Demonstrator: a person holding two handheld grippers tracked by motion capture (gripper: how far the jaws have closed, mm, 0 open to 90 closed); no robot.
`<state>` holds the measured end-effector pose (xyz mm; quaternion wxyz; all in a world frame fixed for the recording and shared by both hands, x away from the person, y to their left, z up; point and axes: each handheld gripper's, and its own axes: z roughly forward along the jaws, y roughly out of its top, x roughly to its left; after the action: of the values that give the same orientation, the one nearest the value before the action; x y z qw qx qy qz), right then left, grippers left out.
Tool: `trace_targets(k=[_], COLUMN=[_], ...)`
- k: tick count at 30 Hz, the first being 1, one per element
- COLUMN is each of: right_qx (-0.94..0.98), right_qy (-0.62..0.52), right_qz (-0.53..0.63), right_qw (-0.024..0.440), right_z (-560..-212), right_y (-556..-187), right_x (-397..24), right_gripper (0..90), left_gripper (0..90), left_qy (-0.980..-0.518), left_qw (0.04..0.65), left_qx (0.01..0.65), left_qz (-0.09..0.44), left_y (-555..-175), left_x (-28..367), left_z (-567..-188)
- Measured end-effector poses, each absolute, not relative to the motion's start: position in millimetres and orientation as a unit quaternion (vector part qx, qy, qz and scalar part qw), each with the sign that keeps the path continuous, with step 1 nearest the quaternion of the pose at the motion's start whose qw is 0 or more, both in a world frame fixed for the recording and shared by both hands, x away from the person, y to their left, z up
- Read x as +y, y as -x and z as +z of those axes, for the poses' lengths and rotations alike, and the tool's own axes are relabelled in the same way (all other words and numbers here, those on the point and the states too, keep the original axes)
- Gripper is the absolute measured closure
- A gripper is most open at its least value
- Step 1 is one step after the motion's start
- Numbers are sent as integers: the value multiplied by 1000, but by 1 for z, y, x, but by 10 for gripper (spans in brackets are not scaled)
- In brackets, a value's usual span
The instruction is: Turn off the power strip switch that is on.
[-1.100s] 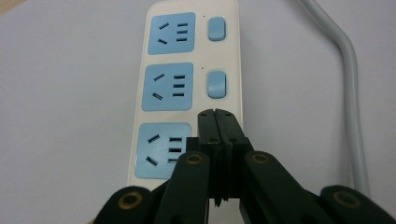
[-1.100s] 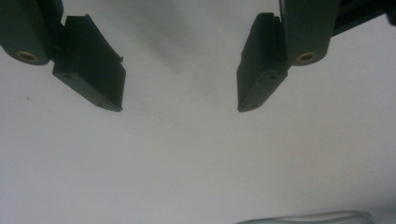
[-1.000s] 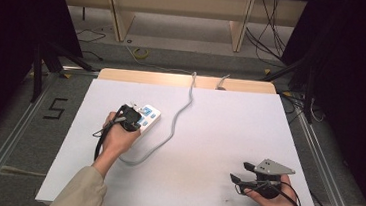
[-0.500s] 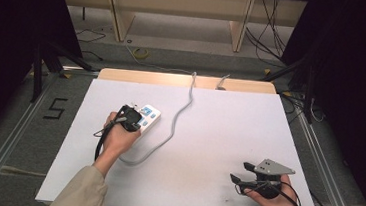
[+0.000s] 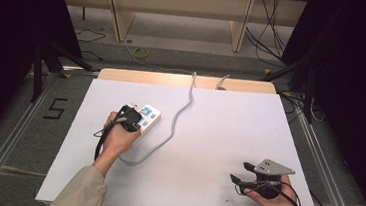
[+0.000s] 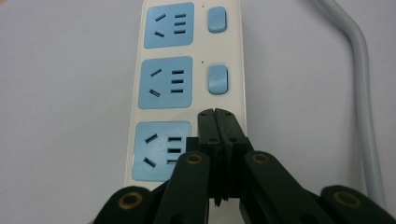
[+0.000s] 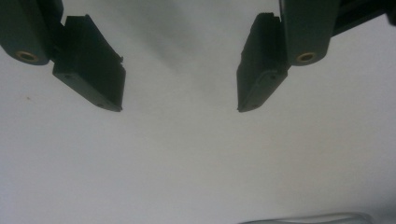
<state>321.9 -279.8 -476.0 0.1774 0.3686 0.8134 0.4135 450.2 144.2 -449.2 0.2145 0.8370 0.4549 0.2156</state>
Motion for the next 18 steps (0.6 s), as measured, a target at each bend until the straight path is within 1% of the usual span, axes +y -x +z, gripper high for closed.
trace_targets(k=[5, 18], right_qx=[814, 814], right_qy=[-369, -368], right_qz=[413, 413], right_qw=[177, 178], right_z=[-476, -476], right_y=[-322, -322], right_x=[-280, -280], right_gripper=[337, 337], left_gripper=[896, 897], left_qy=[-841, -842], left_qw=[203, 205], left_qx=[449, 445], left_qz=[225, 227], left_y=[-449, -448], left_x=[141, 141], left_z=[-449, -450])
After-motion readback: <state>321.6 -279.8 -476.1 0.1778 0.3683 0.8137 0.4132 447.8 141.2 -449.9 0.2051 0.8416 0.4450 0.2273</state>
